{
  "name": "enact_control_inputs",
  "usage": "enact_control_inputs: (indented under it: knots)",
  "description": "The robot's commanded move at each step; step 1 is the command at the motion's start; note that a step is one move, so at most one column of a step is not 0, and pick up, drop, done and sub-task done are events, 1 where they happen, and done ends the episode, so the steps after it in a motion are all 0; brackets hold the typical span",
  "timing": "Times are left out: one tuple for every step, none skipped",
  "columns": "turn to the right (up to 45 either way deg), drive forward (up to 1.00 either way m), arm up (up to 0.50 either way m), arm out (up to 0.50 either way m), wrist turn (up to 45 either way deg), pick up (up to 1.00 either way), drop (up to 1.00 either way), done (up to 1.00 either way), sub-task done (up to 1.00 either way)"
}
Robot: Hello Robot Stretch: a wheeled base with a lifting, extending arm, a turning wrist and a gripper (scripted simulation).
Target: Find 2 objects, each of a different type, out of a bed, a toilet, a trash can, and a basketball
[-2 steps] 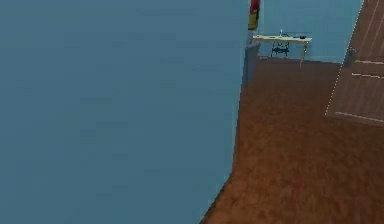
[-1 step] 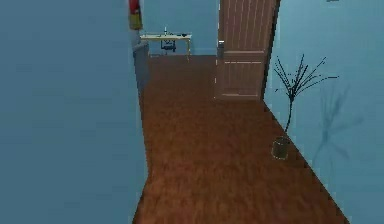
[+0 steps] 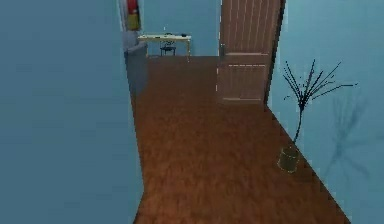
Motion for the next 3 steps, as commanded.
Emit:
enact_control_inputs:
  knots:
    - [0.0, 1.00, 0.00, 0.00, 0.0, 0.00, 0.00, 0.00, 0.00]
    - [0.0, 1.00, 0.00, 0.00, 0.0, 0.00, 0.00, 0.00, 0.00]
    - [0.0, 1.00, 0.00, 0.00, 0.0, 0.00, 0.00, 0.00, 0.00]
